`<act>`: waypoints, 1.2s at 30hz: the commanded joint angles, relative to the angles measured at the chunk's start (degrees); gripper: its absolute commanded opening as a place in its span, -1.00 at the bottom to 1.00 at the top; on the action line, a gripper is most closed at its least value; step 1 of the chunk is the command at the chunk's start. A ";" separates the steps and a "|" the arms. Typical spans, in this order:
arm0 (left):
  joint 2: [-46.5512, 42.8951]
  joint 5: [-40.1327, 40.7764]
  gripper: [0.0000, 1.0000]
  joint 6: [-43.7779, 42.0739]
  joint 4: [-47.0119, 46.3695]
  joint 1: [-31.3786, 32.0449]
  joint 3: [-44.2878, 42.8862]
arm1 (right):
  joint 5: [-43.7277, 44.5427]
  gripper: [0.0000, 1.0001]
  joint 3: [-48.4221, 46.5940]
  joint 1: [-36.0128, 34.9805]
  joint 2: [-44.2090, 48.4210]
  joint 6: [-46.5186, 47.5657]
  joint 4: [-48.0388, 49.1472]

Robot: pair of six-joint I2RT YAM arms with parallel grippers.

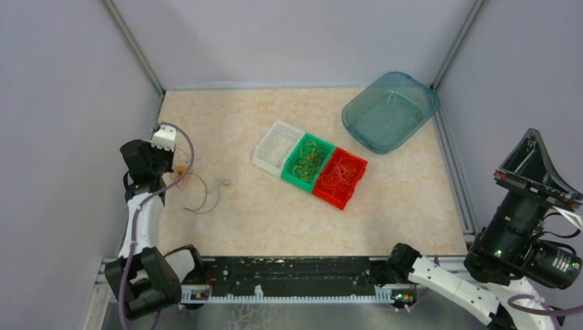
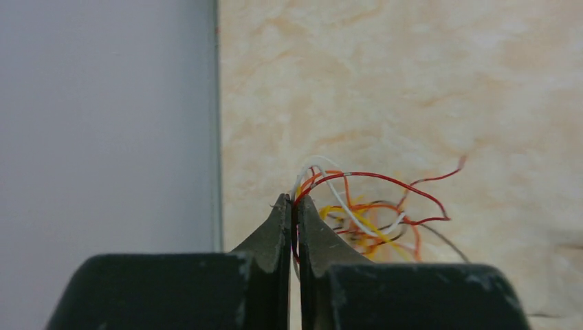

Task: Untangle the cables
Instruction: Untie the cable.

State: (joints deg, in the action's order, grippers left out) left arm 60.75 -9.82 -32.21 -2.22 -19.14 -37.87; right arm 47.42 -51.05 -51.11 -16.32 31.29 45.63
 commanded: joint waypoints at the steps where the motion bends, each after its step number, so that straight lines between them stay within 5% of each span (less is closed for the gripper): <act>1: -4.85 -23.65 -0.90 3.88 12.56 0.14 -5.54 | -5.36 -1.00 -1.41 -3.51 -4.60 -11.39 -19.26; 5: -8.73 -49.27 -0.95 11.67 19.66 0.20 -15.06 | -17.15 -0.95 -0.83 -3.49 -11.13 -20.91 -27.70; 8: -8.50 -56.33 -0.97 20.59 19.64 0.19 -22.99 | -25.20 -0.29 -0.22 -3.51 -17.13 -26.66 -29.16; 12: -8.20 -62.20 -0.97 28.91 18.61 0.24 -29.45 | -36.53 0.16 0.31 -3.44 -25.99 -33.45 -26.66; 17: -10.59 -69.68 -0.97 41.74 8.47 0.24 -29.14 | -54.47 0.26 -1.80 -3.23 -38.85 -36.52 -24.56; 24: -13.03 -71.36 -0.95 50.94 -0.37 0.24 -27.64 | -74.59 0.03 -3.51 -2.90 -53.31 -44.69 -12.55; 36: -14.14 -70.08 -0.94 55.83 -2.62 0.26 -27.57 | -76.00 0.18 -5.74 -10.13 -65.56 -43.80 -1.75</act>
State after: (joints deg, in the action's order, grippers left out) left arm 47.31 -79.66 19.55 -1.32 -19.00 -65.63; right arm -27.38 -53.32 -59.99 -80.07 -13.52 36.01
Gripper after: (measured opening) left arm 0.030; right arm 0.585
